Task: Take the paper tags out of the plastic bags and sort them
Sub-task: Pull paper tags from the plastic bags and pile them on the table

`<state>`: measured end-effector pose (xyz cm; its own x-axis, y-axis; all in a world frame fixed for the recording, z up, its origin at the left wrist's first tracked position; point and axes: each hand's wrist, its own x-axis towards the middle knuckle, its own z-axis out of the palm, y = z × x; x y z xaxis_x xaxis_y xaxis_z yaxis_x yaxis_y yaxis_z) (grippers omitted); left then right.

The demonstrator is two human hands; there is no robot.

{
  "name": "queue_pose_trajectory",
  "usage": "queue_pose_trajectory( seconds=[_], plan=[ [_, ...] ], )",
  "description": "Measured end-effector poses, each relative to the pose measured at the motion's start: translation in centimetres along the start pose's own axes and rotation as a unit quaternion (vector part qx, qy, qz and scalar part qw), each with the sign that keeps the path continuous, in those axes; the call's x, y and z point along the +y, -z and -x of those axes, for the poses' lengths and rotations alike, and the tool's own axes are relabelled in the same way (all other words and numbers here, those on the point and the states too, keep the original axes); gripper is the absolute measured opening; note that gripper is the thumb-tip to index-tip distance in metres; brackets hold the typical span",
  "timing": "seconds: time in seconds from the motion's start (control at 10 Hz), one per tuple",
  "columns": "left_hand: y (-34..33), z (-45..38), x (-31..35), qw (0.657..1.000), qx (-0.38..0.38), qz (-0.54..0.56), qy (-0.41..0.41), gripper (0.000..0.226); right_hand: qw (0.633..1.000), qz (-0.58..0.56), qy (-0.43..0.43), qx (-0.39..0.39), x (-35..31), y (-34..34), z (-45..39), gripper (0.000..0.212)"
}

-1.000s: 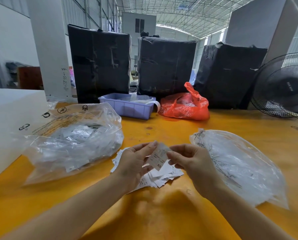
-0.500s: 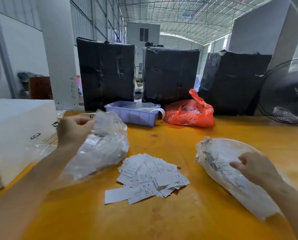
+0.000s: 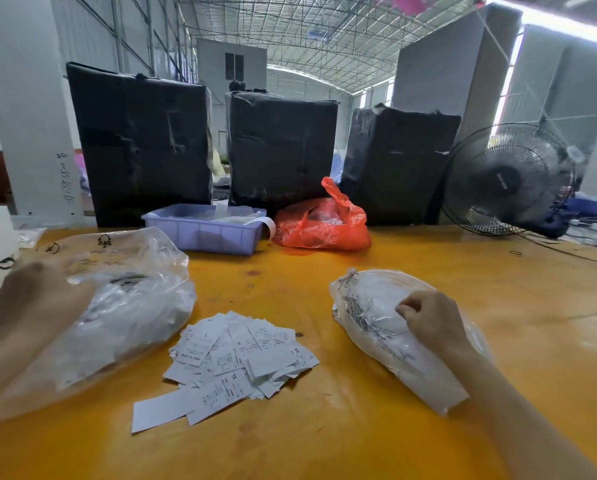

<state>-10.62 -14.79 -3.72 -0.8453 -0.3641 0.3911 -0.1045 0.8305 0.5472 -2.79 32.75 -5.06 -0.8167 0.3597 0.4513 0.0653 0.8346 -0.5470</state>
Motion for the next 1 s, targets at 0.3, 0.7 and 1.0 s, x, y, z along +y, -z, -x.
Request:
queue_pose_trajectory(
  seconds=[0.3, 0.7, 1.0],
  plan=[
    [0.4, 5.4, 6.5, 0.962, 0.161, 0.047, -0.217, 0.029, 0.879, -0.469, -0.076, 0.051, -2.7, 1.2, 0.6, 0.003],
    [-2.0, 16.5, 14.4, 0.779, -0.362, 0.511, 0.013, 0.041, 0.850, -0.478, 0.030, -0.221, -11.8, -2.5, 8.7, 0.022],
    [-2.5, 16.9, 13.8, 0.821, -0.263, 0.506, 0.019, 0.038, 0.830, -0.479, 0.005, -0.286, -11.8, -2.7, 9.3, 0.023]
  ],
)
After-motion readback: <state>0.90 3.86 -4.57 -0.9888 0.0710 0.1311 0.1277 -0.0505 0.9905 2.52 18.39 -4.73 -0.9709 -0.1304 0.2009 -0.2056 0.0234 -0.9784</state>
